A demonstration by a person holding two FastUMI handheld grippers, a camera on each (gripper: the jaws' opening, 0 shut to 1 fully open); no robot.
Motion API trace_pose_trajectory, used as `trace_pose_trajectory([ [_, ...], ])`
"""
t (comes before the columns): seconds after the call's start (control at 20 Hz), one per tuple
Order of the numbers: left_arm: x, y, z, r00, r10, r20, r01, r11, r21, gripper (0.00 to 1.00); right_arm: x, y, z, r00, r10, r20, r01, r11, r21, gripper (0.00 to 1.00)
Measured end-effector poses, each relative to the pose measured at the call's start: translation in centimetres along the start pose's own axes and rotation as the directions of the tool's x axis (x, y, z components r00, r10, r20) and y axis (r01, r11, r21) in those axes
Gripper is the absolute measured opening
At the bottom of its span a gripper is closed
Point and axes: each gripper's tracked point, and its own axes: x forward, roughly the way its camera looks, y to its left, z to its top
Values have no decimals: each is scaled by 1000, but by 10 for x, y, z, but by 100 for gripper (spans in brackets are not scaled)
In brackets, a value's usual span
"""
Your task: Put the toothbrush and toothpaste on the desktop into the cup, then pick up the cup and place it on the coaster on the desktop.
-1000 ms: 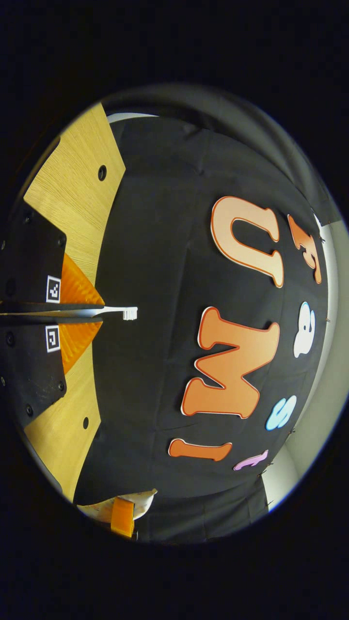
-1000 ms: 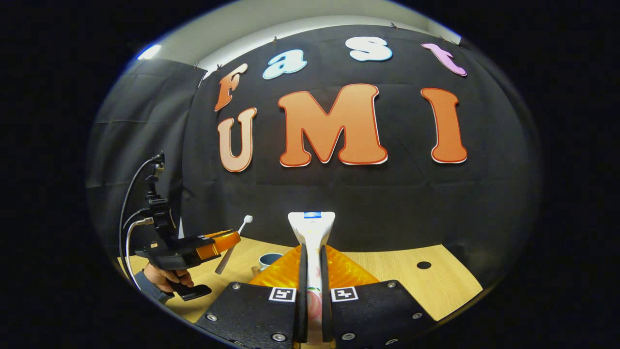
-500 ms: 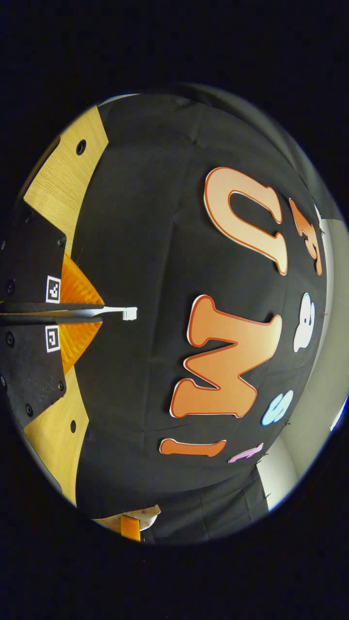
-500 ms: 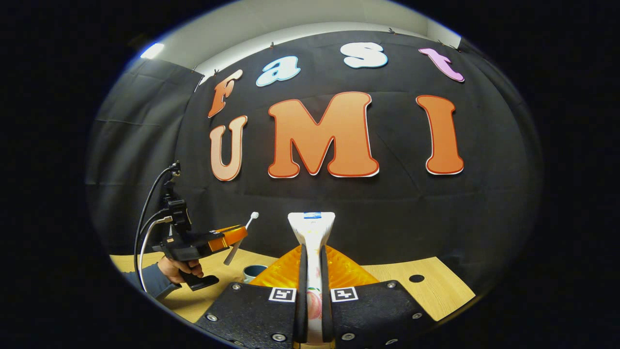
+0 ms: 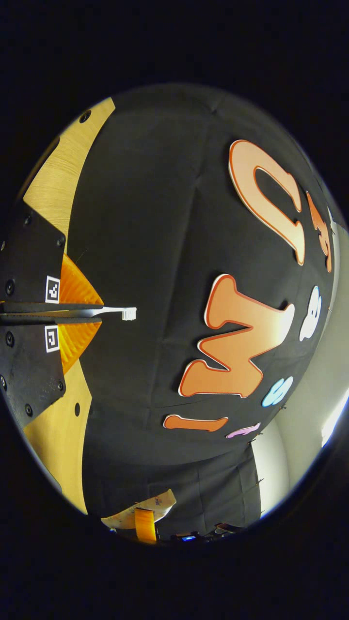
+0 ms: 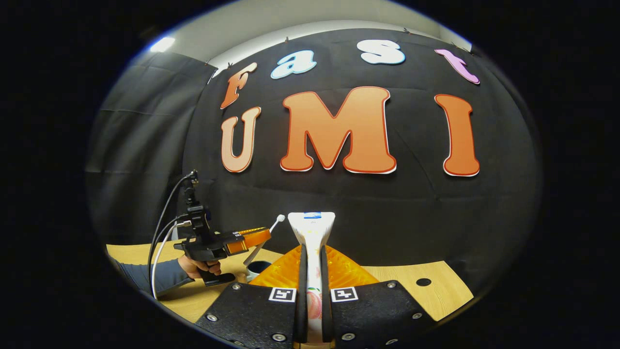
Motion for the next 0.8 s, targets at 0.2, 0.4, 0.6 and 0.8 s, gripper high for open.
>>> trace_pose_trajectory([
  [0.2,8,9,-15,1000,-1,-5,1,1000,14,2,0,13,3,1000,21,8,-20,998,-52,12],
  [0.4,11,11,-28,1000,-7,-30,8,1000,21,2,1,20,3,999,33,7,-32,997,-65,12],
  [0.6,3,2,-43,996,-62,-70,62,998,-10,11,-1,25,3,999,38,2,-37,997,-71,12],
  [0.8,-15,12,-44,994,-17,-105,16,1000,-5,60,-5,29,8,999,37,9,-36,997,-69,12],
])
